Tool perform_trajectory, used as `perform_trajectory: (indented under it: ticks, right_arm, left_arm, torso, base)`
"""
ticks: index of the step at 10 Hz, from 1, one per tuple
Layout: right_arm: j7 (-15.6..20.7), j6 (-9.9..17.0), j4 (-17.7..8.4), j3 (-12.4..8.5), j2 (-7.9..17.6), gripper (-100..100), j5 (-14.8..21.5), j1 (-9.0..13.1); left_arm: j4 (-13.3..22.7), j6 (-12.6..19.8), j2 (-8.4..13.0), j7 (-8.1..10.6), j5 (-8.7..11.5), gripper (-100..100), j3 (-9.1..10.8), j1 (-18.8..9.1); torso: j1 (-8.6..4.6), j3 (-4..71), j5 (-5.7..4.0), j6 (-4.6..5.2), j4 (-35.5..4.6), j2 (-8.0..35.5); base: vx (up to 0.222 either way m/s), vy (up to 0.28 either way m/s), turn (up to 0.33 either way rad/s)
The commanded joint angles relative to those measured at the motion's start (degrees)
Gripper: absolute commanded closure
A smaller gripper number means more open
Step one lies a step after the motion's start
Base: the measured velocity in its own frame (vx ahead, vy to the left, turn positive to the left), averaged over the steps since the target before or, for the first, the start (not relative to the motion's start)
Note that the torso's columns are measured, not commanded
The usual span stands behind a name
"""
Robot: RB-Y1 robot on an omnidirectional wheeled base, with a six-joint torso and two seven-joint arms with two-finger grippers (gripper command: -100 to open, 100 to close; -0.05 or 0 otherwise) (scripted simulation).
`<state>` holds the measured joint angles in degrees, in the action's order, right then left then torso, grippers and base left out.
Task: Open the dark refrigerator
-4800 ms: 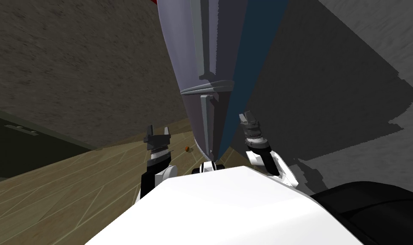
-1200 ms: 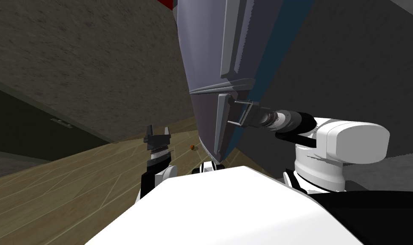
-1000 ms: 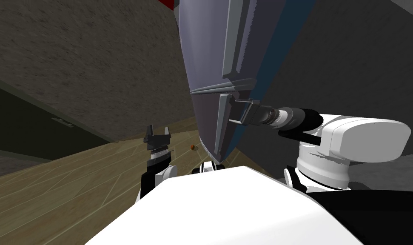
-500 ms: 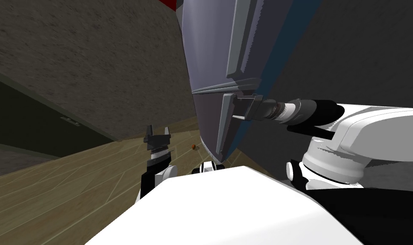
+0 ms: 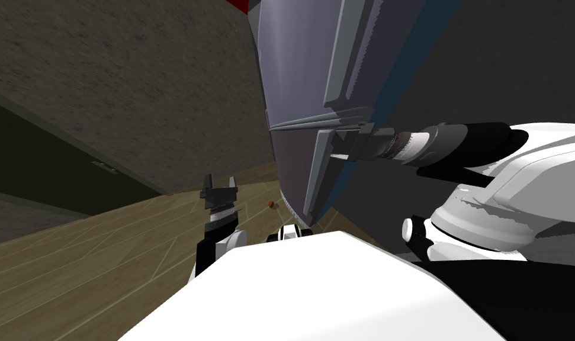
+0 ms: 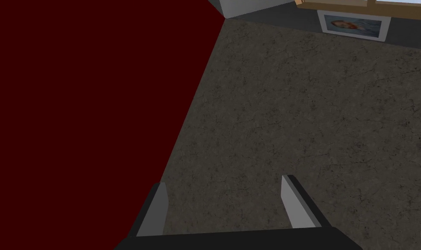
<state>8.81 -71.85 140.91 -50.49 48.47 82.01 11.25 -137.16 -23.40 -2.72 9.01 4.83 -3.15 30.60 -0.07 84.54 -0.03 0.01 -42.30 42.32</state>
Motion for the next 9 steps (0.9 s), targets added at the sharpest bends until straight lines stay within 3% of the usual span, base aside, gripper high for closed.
perform_trajectory:
  ticks: [1,3,4,9]
  right_arm:
    - [0.49,-1.77,0.10,-1.60,2.36,-100,3.65,1.88]
    - [0.83,-2.96,0.32,-2.85,3.93,-100,5.74,2.96]
    - [0.62,-2.38,0.33,-2.20,3.39,-100,5.22,2.63]
    - [2.60,-1.63,-5.29,-1.37,4.89,-100,13.56,1.83]
  left_arm:
    - [0.00,0.00,0.00,0.00,0.00,0,0.00,0.00]
    - [0.00,0.00,0.00,0.00,0.00,0,0.00,0.00]
    - [0.00,0.00,0.00,0.00,0.00,0,0.00,0.00]
    - [0.01,0.01,0.00,0.00,0.00,0,0.00,-0.02]
  torso:
    - [0.07,0.01,0.03,-0.02,0.01,-0.01]
    - [0.11,0.06,0.04,-0.01,0.03,-0.09]
    - [0.11,0.07,0.04,-0.01,0.04,-0.11]
    - [-0.02,-0.03,0.01,0.01,-0.02,0.05]
  base:
    - [0.010,0.024,0.057]
    - [0.030,0.033,0.050]
    - [0.016,0.016,0.006]
    - [-0.122,-0.007,0.314]
